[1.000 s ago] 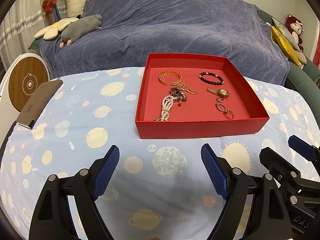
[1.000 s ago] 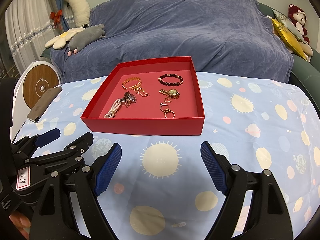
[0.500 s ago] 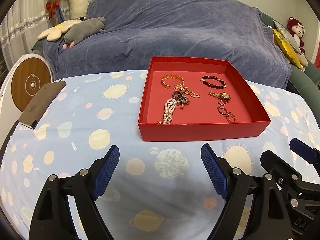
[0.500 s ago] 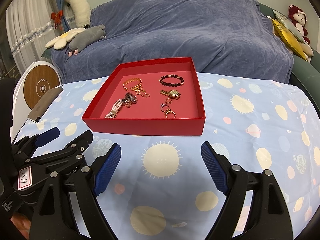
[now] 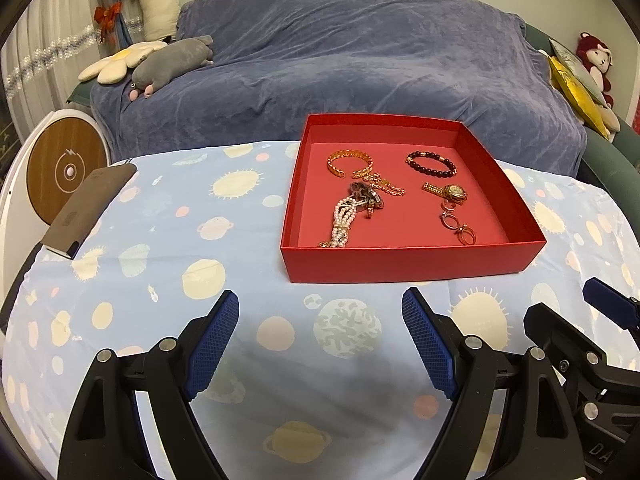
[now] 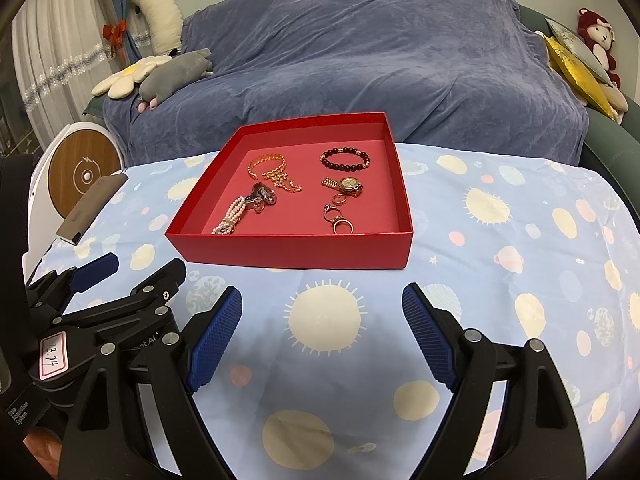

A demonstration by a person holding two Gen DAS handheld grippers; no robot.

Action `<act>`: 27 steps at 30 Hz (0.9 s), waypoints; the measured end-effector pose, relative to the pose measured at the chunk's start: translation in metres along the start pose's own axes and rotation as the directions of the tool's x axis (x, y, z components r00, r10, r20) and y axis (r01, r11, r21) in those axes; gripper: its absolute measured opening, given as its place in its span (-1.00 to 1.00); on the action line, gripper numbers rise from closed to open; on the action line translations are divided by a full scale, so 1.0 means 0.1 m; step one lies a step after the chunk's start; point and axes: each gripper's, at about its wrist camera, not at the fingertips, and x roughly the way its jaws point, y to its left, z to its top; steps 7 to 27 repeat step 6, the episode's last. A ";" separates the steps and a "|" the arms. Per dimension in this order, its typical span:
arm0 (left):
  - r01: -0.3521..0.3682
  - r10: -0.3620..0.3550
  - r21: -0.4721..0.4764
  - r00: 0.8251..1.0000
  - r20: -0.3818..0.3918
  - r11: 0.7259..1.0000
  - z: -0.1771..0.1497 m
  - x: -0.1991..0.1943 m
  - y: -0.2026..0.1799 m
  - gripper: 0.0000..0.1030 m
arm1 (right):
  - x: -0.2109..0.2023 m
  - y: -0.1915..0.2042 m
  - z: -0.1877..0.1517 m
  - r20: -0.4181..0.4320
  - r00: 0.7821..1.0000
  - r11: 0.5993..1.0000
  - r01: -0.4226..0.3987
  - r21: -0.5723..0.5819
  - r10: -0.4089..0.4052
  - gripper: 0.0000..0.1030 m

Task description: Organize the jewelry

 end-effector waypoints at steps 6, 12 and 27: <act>0.020 -0.021 -0.023 1.000 -0.015 1.000 0.00 0.02 0.02 0.57 | -0.02 0.00 -0.01 0.021 0.999 1.000 0.027 -0.001 -0.027 0.75; 0.020 -0.021 -0.023 1.000 -0.015 1.000 0.00 0.02 0.02 0.57 | -0.02 0.00 -0.01 0.021 0.999 1.000 0.027 -0.001 -0.027 0.75; 0.020 -0.021 -0.023 1.000 -0.015 1.000 0.00 0.02 0.02 0.57 | -0.02 0.00 -0.01 0.021 0.999 1.000 0.027 -0.001 -0.027 0.75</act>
